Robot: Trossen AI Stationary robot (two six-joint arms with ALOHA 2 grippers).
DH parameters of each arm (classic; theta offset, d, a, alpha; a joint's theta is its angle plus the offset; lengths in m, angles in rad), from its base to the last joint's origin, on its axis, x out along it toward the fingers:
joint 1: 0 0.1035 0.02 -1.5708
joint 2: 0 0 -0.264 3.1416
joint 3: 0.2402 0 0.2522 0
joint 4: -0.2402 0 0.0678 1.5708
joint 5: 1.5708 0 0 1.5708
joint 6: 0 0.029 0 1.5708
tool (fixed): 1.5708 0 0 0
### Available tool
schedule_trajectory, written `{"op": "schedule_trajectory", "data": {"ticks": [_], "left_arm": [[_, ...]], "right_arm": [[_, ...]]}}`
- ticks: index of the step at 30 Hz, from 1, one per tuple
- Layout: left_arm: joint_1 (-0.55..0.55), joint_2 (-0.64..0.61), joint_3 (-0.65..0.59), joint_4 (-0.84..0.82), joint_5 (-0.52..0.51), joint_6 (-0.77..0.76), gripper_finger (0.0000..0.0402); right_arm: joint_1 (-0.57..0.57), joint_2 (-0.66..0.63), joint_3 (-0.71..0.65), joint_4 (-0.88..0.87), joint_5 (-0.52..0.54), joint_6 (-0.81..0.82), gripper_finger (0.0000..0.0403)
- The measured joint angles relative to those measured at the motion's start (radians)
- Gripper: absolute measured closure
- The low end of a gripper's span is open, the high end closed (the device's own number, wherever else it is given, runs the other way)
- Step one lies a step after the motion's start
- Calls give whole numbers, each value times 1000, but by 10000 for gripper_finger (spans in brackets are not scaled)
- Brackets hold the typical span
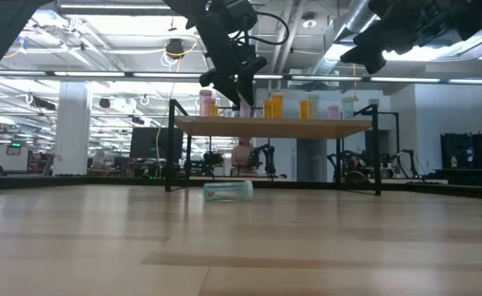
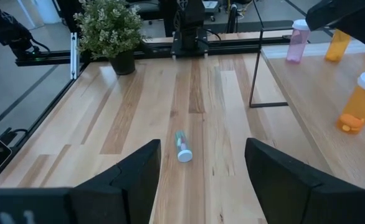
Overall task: Pick and place medicine bottles onto shelf by color
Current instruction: Adjust the small pink pill bottle on the shelf, then put the small blue pill bottle on the shelf
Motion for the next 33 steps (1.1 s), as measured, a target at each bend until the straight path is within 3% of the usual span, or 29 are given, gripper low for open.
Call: {"op": "schedule_trajectory", "data": {"ticks": [10, 20, 30, 33], "left_arm": [[-14, -7, 43, -41, -14, 27, 178], [-56, -8, 158, -122, -71, 68, 172], [-256, -20, 188, -296, -113, 30, 172], [-351, -22, 142, -268, -106, 31, 172]], "right_arm": [[-2, 0, 0, -16, 0, 0, 148], [0, 0, 0, -27, 0, 7, 148], [0, -100, 0, -103, -3, 16, 148], [0, -166, 0, -152, -2, 4, 148]]}}
